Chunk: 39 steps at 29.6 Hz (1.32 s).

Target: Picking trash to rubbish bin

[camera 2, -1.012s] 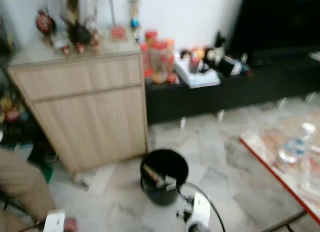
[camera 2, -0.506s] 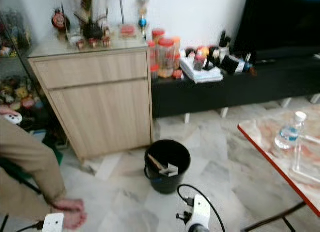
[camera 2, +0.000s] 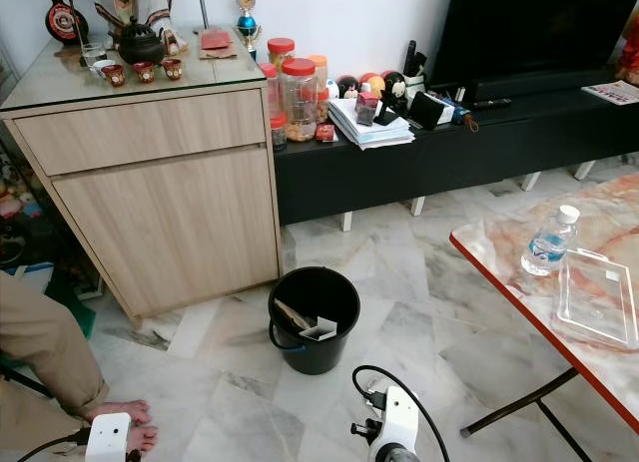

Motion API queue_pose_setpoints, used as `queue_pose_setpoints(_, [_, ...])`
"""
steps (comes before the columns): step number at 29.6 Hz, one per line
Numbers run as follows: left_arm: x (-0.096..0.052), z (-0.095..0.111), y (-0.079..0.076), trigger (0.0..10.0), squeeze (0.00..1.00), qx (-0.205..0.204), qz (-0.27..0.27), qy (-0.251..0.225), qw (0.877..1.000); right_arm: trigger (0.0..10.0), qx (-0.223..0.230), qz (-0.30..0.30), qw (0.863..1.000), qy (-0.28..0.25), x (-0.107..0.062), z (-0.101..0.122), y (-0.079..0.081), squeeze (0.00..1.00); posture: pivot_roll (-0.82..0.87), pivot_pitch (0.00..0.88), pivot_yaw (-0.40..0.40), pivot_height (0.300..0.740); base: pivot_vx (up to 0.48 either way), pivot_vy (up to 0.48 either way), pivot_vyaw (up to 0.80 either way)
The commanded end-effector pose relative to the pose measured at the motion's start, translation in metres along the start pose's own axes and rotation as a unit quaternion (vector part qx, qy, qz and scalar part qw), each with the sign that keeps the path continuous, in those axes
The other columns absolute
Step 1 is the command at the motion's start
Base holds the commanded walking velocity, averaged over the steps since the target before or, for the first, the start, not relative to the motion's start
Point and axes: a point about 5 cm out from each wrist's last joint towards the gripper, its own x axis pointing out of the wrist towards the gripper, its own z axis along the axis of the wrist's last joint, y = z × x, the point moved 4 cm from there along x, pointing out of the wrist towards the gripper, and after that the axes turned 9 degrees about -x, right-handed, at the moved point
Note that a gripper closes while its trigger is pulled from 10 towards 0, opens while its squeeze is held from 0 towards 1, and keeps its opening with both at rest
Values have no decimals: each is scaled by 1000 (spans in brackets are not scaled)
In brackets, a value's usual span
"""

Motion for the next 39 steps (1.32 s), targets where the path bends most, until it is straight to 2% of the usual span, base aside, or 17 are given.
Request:
queue_pose_setpoints(1, [1,3,3,10000,0,3,3,-1,1000,10000,-1,1,1000,-6,1,4,1,0,47,0,-21,740,0,0,0])
queue_pose_setpoints(8, [0,3,9,10000,0,-12,17,-8,1000,10000,-17,1,1000,7,0,-2,-2,0,74,0,-45,740,0,0,-626])
queue_pose_setpoints(15, [-1,8,24,10000,0,-46,52,-20,997,10000,-30,9,1000,4,1,4,2,0,97,0,-68,740,0,0,-800])
queue_pose_setpoints(20, [-2,8,30,10000,0,-49,58,-23,997,10000,-33,10,999,4,2,6,3,0,104,0,-64,740,0,0,-800])
queue_pose_setpoints(23, [-2,5,29,10000,0,-49,59,-18,997,10000,-30,7,1000,2,2,7,2,0,100,0,-62,740,0,0,-800])
queue_pose_setpoints(32, [-1,5,16,10000,0,-39,42,-14,998,10000,-21,1,1000,-1,1,8,-3,0,74,0,-46,740,0,0,-800])
queue_pose_setpoints(39, [1,3,1,10000,0,-38,28,-10,999,10000,-23,-17,1000,-11,-1,15,-24,0,33,0,-67,740,0,0,-800])
